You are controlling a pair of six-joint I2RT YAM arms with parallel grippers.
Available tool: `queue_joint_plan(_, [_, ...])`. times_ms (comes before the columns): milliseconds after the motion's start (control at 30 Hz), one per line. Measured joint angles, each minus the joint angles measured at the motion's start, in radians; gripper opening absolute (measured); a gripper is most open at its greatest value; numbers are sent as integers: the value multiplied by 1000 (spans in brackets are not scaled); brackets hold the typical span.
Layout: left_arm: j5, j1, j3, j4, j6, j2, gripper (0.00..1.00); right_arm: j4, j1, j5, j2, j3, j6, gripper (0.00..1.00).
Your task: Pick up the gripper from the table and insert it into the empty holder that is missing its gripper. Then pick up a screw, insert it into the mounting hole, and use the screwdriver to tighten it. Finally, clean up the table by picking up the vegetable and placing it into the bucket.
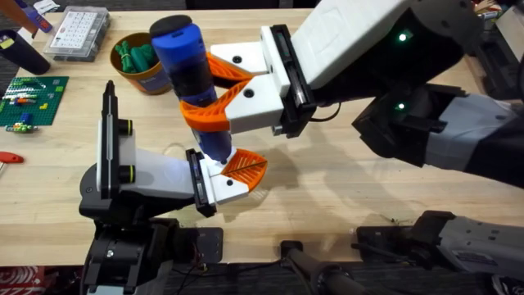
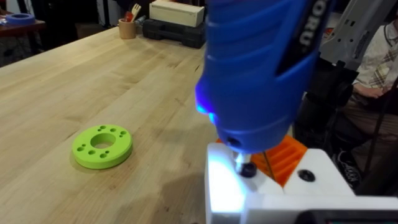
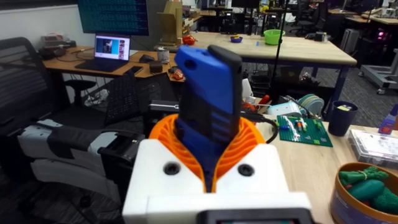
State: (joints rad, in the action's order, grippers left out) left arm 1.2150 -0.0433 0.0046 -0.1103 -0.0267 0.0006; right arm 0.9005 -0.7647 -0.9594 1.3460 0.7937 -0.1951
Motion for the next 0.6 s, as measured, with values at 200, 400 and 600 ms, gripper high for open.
queue_joint_plan(200, [0, 0, 0, -13, -4, 0, 12, -11, 1, 1, 1, 0, 1, 46])
queue_joint_plan(400, [0, 0, 0, -13, -4, 0, 12, -11, 1, 1, 1, 0, 1, 46])
queue_joint_plan(600, [0, 0, 0, -13, -4, 0, 12, -2, 1, 1, 1, -1, 0, 45])
